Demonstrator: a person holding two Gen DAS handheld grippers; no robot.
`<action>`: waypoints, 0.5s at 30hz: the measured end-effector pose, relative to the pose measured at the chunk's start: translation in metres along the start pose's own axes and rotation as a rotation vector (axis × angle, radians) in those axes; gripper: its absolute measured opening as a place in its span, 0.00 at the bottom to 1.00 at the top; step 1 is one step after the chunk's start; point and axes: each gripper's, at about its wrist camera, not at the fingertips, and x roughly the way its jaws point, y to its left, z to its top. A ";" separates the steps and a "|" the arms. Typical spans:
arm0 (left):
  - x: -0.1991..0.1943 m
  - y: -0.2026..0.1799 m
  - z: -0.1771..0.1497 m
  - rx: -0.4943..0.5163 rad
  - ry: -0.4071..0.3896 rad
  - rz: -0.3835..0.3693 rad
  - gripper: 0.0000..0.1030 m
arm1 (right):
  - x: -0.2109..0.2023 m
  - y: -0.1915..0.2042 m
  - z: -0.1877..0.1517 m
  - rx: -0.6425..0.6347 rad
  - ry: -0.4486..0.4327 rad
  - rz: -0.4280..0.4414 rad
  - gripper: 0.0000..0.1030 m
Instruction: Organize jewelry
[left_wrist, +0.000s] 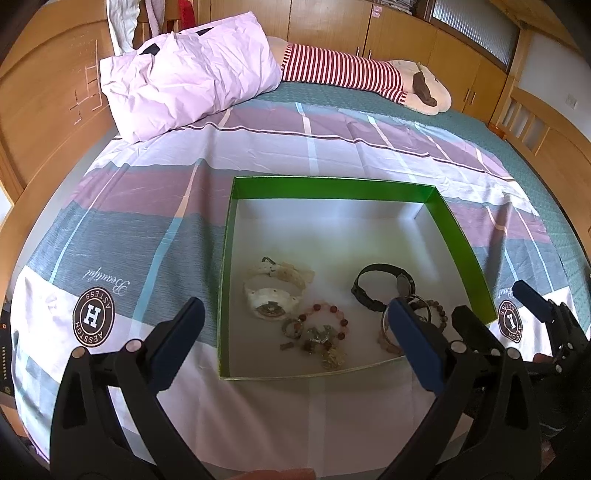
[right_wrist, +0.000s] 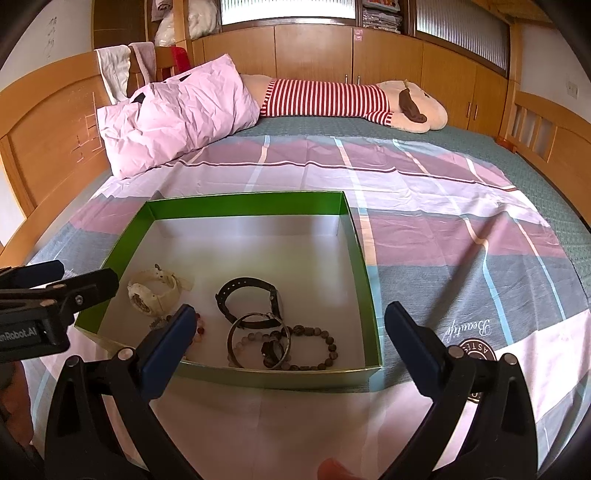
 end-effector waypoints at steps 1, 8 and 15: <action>0.000 0.000 -0.001 0.002 0.001 0.000 0.98 | 0.000 0.000 0.000 -0.001 0.000 0.000 0.99; 0.002 -0.004 -0.002 0.016 0.006 0.003 0.98 | 0.000 0.002 0.000 -0.009 0.006 -0.004 0.99; 0.002 -0.006 -0.002 0.021 0.009 0.002 0.98 | 0.003 0.004 -0.002 -0.016 0.015 -0.006 0.99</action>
